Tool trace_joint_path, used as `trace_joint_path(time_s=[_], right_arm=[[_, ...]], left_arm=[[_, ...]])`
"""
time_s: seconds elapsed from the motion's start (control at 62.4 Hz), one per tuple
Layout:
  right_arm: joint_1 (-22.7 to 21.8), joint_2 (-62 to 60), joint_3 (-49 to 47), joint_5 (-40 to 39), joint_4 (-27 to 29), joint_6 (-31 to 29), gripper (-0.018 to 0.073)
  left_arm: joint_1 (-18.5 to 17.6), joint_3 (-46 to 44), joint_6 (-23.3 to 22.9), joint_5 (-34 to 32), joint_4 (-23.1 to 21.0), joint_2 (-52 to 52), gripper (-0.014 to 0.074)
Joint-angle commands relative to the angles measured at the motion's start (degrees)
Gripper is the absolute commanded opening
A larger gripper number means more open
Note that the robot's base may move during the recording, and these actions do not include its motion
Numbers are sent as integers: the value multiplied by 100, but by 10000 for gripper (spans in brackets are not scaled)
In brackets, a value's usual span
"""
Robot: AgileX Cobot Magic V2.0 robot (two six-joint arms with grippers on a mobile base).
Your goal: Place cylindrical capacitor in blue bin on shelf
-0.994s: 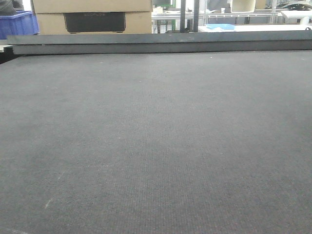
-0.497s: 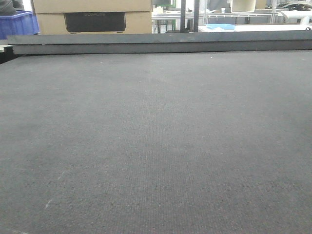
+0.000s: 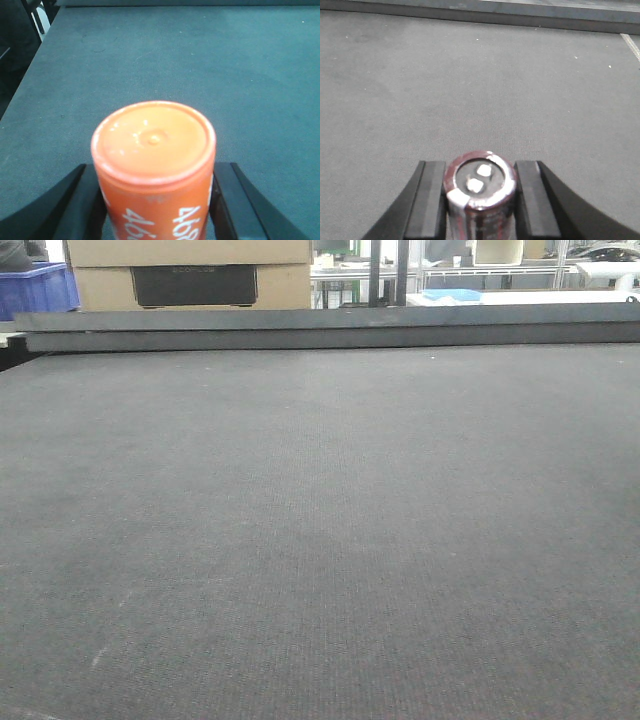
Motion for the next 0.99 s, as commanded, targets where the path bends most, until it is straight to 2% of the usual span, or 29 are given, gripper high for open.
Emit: trace_joint_path(time_s=[0.0, 0.465, 0.978], right_arm=[[-1, -26, 5, -154, -40, -8, -162], [-1, -14, 5, -680, -40, -8, -162], [-1, -14, 5, -680, -40, -8, -162]], left_arm=[[-32, -17, -2, -96, -12, -39, -111], [-32, -17, -2, -96, -12, -39, -111], [-32, -18, -2, -96, -12, -75, -111]])
